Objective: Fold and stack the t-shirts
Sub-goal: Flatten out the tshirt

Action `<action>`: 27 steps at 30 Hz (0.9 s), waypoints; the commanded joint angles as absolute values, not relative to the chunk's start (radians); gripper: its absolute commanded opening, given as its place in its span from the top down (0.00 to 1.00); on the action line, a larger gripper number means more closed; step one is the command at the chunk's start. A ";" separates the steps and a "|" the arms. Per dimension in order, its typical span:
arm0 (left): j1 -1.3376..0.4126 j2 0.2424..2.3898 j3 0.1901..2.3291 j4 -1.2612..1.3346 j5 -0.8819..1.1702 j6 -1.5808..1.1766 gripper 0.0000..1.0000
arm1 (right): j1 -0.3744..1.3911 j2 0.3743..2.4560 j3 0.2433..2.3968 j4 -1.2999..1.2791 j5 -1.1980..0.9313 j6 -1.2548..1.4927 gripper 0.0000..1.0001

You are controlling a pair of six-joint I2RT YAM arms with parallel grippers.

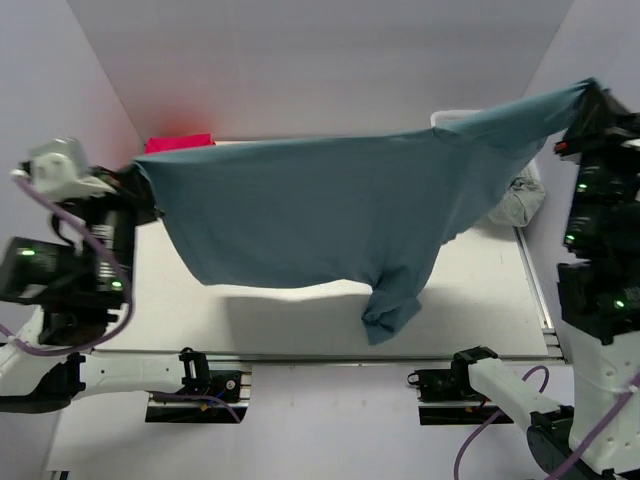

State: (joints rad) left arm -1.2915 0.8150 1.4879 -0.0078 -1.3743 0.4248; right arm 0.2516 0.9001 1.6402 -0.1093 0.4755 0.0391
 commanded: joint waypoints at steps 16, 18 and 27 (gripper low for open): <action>-1.287 0.937 1.963 -0.132 -0.991 0.552 1.00 | 0.247 0.841 2.040 -0.161 0.244 -0.097 1.00; -1.287 0.925 1.963 -0.141 -0.979 0.529 1.00 | 0.247 0.828 2.037 -0.143 0.247 -0.106 1.00; -1.287 0.882 2.057 -0.415 -0.649 0.306 1.00 | 0.247 0.784 2.062 -0.140 0.173 -0.077 1.00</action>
State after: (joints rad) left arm -1.2919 0.9104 2.0094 -0.3359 -0.7963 0.3965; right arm 0.2501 0.8093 2.0220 -0.2100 0.1814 -0.0723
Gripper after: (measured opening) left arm 0.023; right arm 0.012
